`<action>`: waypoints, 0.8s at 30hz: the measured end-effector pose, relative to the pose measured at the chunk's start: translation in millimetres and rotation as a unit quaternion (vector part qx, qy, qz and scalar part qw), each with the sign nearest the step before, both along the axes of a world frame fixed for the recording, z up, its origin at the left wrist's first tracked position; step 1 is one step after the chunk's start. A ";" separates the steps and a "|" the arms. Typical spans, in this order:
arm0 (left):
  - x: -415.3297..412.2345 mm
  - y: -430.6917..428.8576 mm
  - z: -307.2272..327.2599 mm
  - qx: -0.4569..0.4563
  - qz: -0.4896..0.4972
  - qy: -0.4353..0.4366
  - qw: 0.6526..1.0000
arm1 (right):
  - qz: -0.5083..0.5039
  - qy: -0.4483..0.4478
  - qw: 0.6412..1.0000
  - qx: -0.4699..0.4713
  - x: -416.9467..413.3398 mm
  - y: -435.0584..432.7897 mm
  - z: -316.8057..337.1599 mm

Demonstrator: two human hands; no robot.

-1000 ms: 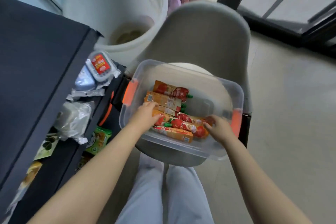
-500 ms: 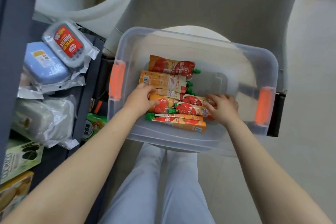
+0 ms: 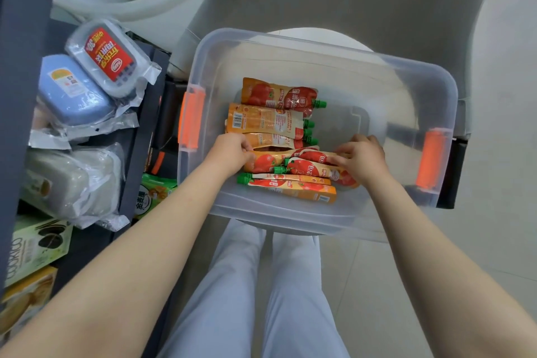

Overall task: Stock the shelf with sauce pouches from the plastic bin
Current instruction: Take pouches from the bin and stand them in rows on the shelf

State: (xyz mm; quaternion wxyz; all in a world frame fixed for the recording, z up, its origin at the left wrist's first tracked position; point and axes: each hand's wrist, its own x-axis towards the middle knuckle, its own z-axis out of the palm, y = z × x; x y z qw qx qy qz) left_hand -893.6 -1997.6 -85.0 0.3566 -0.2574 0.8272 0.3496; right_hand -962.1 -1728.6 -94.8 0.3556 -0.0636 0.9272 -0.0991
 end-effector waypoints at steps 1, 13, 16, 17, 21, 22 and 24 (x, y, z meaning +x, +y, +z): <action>-0.4 -0.1 0.9 0.010 -0.001 0.003 1.000 | -0.014 -0.004 1.000 -0.018 -0.4 0.9 1.5; -15.2 0.1 17.8 0.151 0.116 0.057 0.980 | -0.267 -0.014 0.937 -0.226 1.1 14.2 24.9; -19.9 0.3 23.4 0.157 0.104 0.037 0.981 | -0.333 -0.023 0.902 -0.273 -0.5 11.5 28.6; -21.1 -0.2 23.4 0.152 0.077 0.028 0.985 | -0.348 -0.026 0.892 -0.286 -0.9 10.9 29.6; -23.6 0.7 29.0 0.167 -0.010 -0.037 0.985 | -0.376 -0.025 0.865 -0.330 -3.1 8.5 35.7; -24.5 0.5 32.2 0.166 -0.008 -0.042 0.985 | -0.378 -0.026 0.861 -0.341 -3.1 7.5 39.5; -24.6 -1.6 46.3 0.163 0.027 -0.035 0.986 | -0.381 -0.025 0.850 -0.363 -2.5 5.3 52.0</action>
